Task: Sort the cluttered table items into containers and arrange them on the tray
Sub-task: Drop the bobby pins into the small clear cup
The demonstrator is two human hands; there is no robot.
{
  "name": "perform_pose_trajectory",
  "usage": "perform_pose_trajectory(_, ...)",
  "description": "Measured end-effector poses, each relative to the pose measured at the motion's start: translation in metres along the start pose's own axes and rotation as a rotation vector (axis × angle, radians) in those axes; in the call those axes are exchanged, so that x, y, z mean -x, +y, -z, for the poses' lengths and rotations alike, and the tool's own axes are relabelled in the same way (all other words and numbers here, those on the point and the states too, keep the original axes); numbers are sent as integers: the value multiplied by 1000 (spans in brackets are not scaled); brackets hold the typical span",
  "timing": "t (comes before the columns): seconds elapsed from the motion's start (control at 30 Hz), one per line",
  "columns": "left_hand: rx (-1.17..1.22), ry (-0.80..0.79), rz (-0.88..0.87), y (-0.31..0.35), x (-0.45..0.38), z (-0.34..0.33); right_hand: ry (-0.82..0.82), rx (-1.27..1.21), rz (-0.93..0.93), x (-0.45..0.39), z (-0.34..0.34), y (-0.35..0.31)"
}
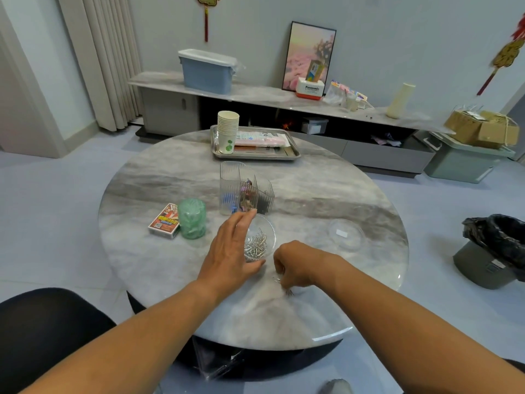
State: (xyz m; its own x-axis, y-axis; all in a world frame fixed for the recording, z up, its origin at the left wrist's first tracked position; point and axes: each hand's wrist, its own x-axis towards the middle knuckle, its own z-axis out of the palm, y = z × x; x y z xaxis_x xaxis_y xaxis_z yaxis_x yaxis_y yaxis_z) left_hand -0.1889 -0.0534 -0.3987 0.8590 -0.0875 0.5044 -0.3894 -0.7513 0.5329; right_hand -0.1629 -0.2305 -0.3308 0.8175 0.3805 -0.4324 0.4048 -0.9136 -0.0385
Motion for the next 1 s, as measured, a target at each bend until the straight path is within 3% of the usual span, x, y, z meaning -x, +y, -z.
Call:
perform_pose_trajectory(0.2,60,61,54,-4,8,-2,71,136,61,-5,-4,-2)
perform_pose_trajectory(0.33,57,71,55,-2,9,-2,92,89,59,-6,-9,5)
perform_pose_trajectory(0.47,65,70,42,0,9,-1,179,-211,-43,-2,-10,20)
perform_pose_trajectory(0.6,74,74,43,2,9,-2,517,-556,-115,2,10,20)
perform_pose_trajectory(0.67,75,69,21,3,9,-4,598,-650,-49,2,24,12)
perform_pose_trajectory(0.8,65,44,-8,5,8,-5,464,-464,99,0,30,-1)
perform_pose_trajectory(0.9,50,67,10,5,5,-4,573,-524,48,1,30,7)
perform_pose_trajectory(1.0,44,95,45,-3,5,-3,413,-571,4,3,20,22)
